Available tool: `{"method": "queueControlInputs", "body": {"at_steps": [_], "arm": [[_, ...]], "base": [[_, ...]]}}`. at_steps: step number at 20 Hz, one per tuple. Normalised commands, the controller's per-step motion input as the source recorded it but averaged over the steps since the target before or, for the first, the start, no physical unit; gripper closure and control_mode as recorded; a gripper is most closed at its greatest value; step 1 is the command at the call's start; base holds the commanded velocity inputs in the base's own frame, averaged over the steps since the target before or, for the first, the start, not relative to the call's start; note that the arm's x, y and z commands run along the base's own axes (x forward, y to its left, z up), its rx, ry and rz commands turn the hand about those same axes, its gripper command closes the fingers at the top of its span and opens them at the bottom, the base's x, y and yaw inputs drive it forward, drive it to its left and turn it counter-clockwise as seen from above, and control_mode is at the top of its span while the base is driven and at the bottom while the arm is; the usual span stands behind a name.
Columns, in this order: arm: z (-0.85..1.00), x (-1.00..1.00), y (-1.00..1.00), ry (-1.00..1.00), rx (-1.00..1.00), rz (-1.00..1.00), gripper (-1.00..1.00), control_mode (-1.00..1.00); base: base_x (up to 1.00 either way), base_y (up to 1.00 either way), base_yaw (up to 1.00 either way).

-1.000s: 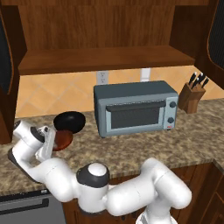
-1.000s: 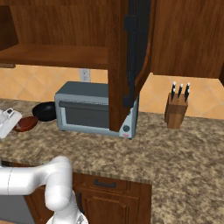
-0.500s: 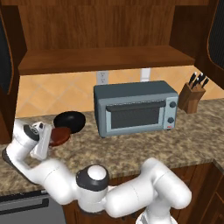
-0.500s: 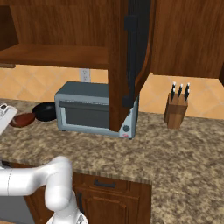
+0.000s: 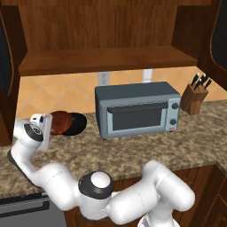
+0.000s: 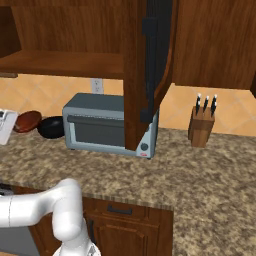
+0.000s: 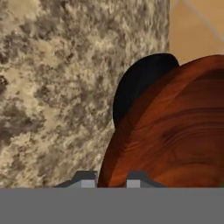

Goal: Pick up the bowls on the counter and stack them on top of one another in the open cabinet. Place the smaller bowl on top of the larger bowl.

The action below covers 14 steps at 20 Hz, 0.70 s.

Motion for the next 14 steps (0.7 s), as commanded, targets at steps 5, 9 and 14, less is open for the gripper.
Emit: {"method": "queueControlInputs", "body": {"at_steps": [5,9,14], "arm": [[0.02,0.99,-0.14,0.00,0.01,-0.01,1.00,-1.00],[0.00,0.90,-0.02,0.07,0.00,0.00,1.00,-1.00],[-0.01,0.53,-0.19,0.10,0.00,0.00,1.00,-1.00]], "base": [[0.00,0.00,0.00],[0.00,0.00,0.00],[0.00,0.00,0.00]]}}
